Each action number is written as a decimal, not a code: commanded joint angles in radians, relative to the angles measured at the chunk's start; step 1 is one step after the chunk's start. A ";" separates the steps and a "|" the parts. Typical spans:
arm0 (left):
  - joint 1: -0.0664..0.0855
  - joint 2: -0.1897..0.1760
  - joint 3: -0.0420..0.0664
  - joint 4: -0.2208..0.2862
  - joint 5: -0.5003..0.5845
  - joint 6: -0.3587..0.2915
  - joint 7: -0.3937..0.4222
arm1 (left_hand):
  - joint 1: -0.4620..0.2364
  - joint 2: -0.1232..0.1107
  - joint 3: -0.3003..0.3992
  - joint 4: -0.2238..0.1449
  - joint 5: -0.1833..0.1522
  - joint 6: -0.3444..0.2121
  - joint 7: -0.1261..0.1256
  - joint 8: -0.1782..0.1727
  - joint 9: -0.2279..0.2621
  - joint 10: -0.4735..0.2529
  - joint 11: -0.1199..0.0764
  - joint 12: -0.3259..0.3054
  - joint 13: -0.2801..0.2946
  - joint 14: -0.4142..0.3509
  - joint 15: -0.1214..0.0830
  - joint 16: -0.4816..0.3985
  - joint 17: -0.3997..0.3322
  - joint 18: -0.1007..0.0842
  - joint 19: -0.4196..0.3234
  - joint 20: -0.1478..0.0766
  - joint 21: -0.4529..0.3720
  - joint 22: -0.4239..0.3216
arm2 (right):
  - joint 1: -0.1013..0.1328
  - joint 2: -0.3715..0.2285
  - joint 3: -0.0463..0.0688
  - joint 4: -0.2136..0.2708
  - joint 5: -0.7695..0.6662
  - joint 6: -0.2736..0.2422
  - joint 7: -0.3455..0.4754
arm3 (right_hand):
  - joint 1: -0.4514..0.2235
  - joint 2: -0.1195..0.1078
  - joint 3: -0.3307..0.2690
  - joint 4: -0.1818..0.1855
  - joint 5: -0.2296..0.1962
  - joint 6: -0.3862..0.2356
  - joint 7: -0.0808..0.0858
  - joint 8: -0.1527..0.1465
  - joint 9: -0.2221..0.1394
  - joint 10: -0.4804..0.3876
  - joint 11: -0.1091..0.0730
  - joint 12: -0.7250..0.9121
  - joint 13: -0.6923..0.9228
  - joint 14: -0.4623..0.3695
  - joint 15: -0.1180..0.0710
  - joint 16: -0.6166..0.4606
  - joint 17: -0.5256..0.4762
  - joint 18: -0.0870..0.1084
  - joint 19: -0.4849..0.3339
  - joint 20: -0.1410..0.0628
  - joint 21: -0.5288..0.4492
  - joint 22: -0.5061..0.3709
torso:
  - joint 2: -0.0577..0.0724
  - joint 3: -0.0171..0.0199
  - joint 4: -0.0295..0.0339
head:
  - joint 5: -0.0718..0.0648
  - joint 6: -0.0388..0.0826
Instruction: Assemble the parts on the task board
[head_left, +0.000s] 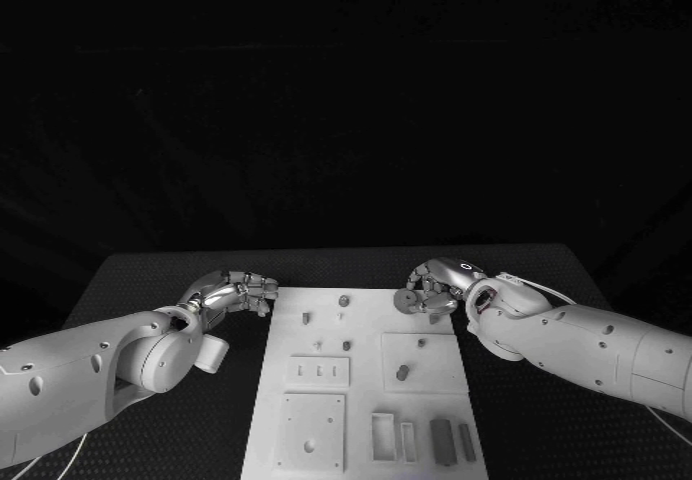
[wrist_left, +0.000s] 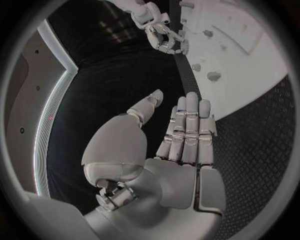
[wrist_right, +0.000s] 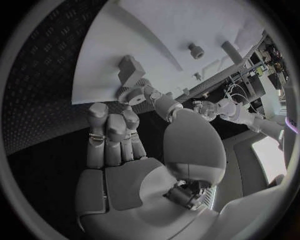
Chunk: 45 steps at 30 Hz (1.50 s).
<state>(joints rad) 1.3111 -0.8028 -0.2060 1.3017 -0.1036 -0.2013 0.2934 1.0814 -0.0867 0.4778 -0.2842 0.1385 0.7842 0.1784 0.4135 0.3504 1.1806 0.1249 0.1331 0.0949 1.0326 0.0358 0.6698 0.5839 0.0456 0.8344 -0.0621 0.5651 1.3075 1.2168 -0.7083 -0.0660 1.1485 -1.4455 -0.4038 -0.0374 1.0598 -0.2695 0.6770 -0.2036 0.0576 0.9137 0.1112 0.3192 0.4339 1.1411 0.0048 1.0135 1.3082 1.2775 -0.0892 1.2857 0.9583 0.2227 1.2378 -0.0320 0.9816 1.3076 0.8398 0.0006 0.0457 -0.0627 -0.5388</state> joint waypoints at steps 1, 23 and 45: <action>0.000 0.001 0.001 0.003 -0.001 0.015 0.007 | -0.006 0.000 0.003 0.000 -0.003 -0.001 0.003 -0.005 0.002 -0.007 0.000 -0.005 -0.002 -0.006 -0.002 0.004 -0.001 0.009 -0.004 -0.003 0.005 0.011 | -0.001 0.003 0.000 -0.002 -0.004 0.022 0.002 | 0.001 0.009 0.008 0.002 -0.006 0.023 0.015 -0.003 -0.001 -0.029 0.009 0.006 0.006 -0.002 -0.004 -0.001 0.002 0.039 -0.007 -0.003 0.003 0.019 | -0.001 0.0003 -0.0006 | 0.003 -0.002; 0.001 -0.002 0.001 0.008 0.018 0.021 0.000 | -0.008 0.000 0.003 0.000 -0.003 -0.002 0.003 -0.007 0.003 -0.008 0.001 -0.007 -0.002 -0.006 -0.002 0.004 -0.001 0.009 -0.004 -0.003 0.005 0.011 | -0.007 0.027 -0.001 -0.030 -0.017 0.065 -0.019 | -0.019 0.013 0.020 0.030 -0.004 0.035 0.012 0.002 0.001 -0.032 0.007 0.017 -0.003 0.001 -0.006 -0.004 0.013 0.039 -0.009 -0.001 0.012 0.019 | -0.001 0.0006 -0.0006 | 0.001 -0.011; 0.001 -0.001 0.001 0.007 0.014 0.020 -0.001 | -0.006 -0.001 0.004 -0.001 -0.003 -0.003 0.003 -0.008 0.003 -0.011 0.002 -0.009 -0.002 -0.007 -0.001 0.004 -0.002 0.010 -0.005 -0.003 0.005 0.011 | -0.010 0.038 -0.005 -0.034 -0.085 0.085 -0.043 | -0.029 0.009 -0.005 0.015 0.010 0.034 0.013 -0.001 0.000 -0.043 0.008 0.027 -0.013 -0.001 -0.004 -0.008 0.028 0.039 -0.018 -0.001 0.021 0.019 | -0.002 0.0009 -0.0001 | -0.005 -0.018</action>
<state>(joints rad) 1.3112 -0.8047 -0.2057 1.3071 -0.0939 -0.1962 0.2870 1.0814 -0.0867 0.4778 -0.2842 0.1385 0.7841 0.1785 0.4095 0.3528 1.1766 0.1282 0.1276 0.0933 1.0326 0.0358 0.6698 0.5831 0.0356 0.8345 -0.0620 0.5651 1.3080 1.2182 -0.6727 -0.0639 1.1170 -1.4883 -0.3781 -0.0559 1.0299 -0.2621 0.6739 -0.1838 0.0631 0.9234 0.1015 0.3172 0.4330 1.1362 0.0005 1.0367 1.2963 1.2765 -0.0880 1.2811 0.9859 0.2225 1.2268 -0.0326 0.9978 1.3074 0.8382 0.0013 0.0458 -0.0690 -0.5565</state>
